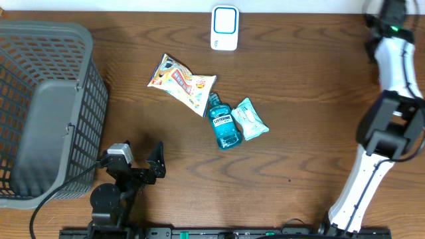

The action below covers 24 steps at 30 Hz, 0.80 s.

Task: Scan the item barcode
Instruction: 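Move the candy bar to the table's right side and release it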

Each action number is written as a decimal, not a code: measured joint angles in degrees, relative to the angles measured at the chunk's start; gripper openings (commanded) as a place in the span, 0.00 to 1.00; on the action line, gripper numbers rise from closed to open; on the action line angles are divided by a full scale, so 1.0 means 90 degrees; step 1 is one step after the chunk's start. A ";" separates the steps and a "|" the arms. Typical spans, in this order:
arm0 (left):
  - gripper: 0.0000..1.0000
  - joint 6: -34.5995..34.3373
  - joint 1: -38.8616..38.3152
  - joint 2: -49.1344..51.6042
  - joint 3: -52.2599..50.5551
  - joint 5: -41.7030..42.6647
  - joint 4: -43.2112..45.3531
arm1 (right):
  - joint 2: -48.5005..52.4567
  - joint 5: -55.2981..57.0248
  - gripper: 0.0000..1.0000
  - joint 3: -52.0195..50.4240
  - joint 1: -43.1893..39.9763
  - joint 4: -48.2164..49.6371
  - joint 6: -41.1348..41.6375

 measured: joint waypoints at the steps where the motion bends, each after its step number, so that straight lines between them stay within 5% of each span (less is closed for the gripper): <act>1: 0.98 0.0000 0.0000 0.0000 0.0000 0.0000 0.0000 | 0.0000 -0.0002 0.01 -0.0080 -0.0129 0.0000 0.0068; 6: 0.98 0.0000 0.0000 0.0000 0.0000 -0.0002 0.0000 | 0.0002 -0.0005 0.04 -0.0401 -0.0736 -0.0002 0.0789; 8: 0.98 0.0000 0.0000 0.0000 0.0000 -0.0002 0.0000 | 0.0002 0.0002 0.15 -0.0413 -0.0903 -0.0027 0.1161; 10: 0.98 0.0000 0.0000 0.0000 0.0000 0.0000 0.0000 | 0.0002 0.0012 0.33 -0.0413 -0.1049 -0.0078 0.1549; 11: 0.98 0.0000 0.0000 0.0000 0.0000 -0.0002 0.0000 | 0.0002 0.0012 0.63 -0.0413 -0.1120 -0.0124 0.1768; 14: 0.98 0.0000 0.0000 0.0000 0.0000 0.0000 0.0000 | 0.0000 0.0024 0.95 -0.0413 -0.1251 -0.0221 0.2147; 24: 0.98 0.0000 0.0000 0.0000 0.0000 -0.0002 0.0000 | -0.1044 -0.1171 0.99 -0.0459 -0.1129 -0.0386 0.3123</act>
